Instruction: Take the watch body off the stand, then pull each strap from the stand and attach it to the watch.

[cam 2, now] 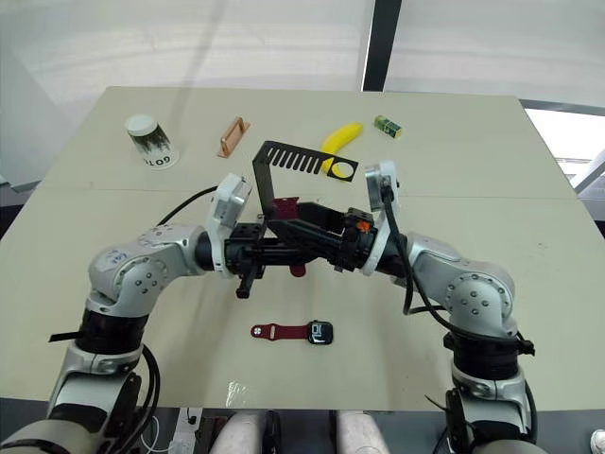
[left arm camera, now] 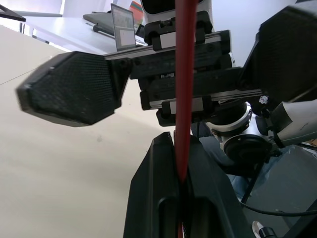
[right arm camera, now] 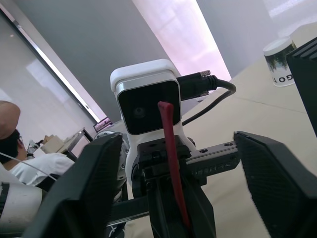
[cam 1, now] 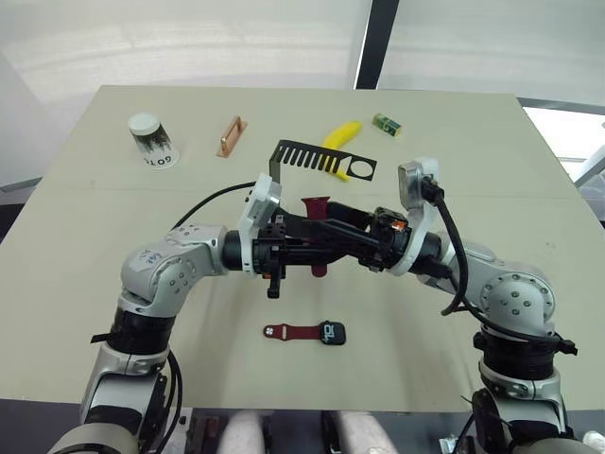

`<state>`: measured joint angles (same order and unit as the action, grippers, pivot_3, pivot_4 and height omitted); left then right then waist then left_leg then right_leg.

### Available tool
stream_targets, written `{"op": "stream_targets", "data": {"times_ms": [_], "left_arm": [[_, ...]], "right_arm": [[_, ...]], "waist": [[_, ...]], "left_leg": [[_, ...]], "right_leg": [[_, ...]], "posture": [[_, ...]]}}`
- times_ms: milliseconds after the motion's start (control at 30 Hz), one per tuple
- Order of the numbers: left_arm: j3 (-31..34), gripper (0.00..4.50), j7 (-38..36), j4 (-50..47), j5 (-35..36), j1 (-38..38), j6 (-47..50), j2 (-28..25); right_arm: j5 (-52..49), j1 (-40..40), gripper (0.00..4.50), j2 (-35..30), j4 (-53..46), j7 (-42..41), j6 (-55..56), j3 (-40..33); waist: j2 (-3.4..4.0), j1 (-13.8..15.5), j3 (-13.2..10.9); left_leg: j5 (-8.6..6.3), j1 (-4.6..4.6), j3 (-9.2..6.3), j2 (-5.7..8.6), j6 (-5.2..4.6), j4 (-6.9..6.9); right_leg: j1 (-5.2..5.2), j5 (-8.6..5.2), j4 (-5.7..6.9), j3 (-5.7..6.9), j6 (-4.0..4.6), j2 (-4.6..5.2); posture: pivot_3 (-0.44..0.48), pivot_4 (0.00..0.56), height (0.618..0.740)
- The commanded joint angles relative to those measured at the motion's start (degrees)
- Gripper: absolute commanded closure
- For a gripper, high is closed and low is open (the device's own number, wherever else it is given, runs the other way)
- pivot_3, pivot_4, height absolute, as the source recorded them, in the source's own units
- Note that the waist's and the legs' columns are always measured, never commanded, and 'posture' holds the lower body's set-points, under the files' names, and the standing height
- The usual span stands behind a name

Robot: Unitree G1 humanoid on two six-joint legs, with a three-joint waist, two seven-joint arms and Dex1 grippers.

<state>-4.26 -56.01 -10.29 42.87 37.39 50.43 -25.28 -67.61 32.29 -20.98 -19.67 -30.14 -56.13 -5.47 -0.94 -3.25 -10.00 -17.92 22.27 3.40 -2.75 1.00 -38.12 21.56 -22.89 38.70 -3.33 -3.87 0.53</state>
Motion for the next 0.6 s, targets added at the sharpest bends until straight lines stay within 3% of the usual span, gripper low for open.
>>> {"op": "stream_targets", "data": {"times_ms": [33, 600], "left_arm": [[-0.1, 4.5, -0.6, -0.2, 0.5, 1.3, -1.0, 0.7], [0.7, 4.5, 0.0, -0.3, 1.2, 1.2, -0.6, 1.2]], "right_arm": [[0.4, 1.1, 1.29, 0.4, -0.9, 0.0, 1.5, 0.2], [1.7, 0.5, 1.29, 0.8, -1.8, 0.0, 4.1, 0.3]], "waist": [[0.0, 0.0, 0.0], [0.0, 0.0, 0.0]], "left_leg": [[0.0, 0.0, 0.0, 0.0, 0.0, 0.0], [0.0, 0.0, -0.01, 0.0, 0.0, -0.01]], "right_leg": [[0.0, 0.0, 0.0, 0.0, 0.0, 0.0], [0.0, 0.0, 0.0, 0.0, 0.0, 0.0]], "posture": [[0.0, 0.15, 0.74], [0.0, 0.15, 0.74]]}}
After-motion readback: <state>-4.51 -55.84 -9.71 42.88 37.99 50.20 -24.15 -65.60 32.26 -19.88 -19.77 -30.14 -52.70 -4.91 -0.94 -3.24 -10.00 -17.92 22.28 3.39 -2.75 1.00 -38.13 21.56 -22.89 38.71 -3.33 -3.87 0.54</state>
